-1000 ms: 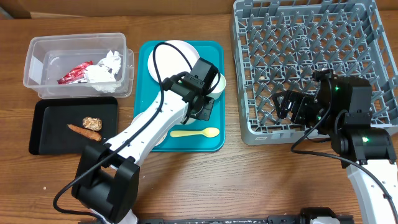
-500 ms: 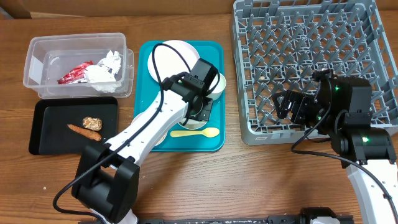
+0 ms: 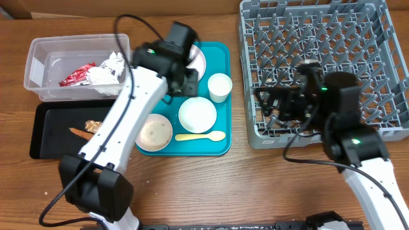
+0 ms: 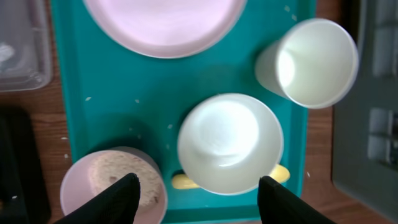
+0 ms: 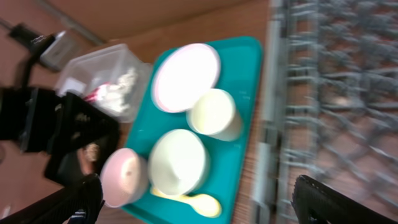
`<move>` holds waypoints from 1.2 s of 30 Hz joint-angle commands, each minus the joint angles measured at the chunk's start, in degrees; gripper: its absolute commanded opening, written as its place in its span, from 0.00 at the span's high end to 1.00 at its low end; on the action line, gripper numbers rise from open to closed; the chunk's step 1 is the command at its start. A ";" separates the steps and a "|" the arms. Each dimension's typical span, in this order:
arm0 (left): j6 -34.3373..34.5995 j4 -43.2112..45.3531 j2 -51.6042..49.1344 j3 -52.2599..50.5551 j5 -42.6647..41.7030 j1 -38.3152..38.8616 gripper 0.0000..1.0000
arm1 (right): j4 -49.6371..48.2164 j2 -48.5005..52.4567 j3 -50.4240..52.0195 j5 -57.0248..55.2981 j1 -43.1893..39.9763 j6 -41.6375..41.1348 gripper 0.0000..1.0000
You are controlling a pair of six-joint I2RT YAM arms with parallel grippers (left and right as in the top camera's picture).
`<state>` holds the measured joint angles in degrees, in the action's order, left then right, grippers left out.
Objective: Sort waste into correct bins and load items into the dishwasher
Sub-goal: 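Reach the right gripper to the white bowl and grasp its rim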
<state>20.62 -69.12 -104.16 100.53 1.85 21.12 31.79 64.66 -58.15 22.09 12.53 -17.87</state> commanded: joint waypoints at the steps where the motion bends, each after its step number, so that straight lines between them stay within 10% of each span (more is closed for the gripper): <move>1: 1.70 0.52 0.02 1.25 -4.11 -4.70 0.36 | -2.16 4.35 -1.44 -4.42 5.20 -5.70 0.02; 12: 1.68 2.67 0.02 1.22 -5.84 -9.97 0.35 | -8.20 24.06 -1.44 -18.05 18.97 -23.06 0.30; 36: 1.68 3.89 0.02 1.20 -5.73 -9.88 0.32 | -16.59 38.73 -1.46 -15.04 23.26 -33.64 0.80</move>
<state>21.12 -65.52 -104.16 100.55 -3.44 11.16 15.79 103.68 -58.39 7.29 34.30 -51.09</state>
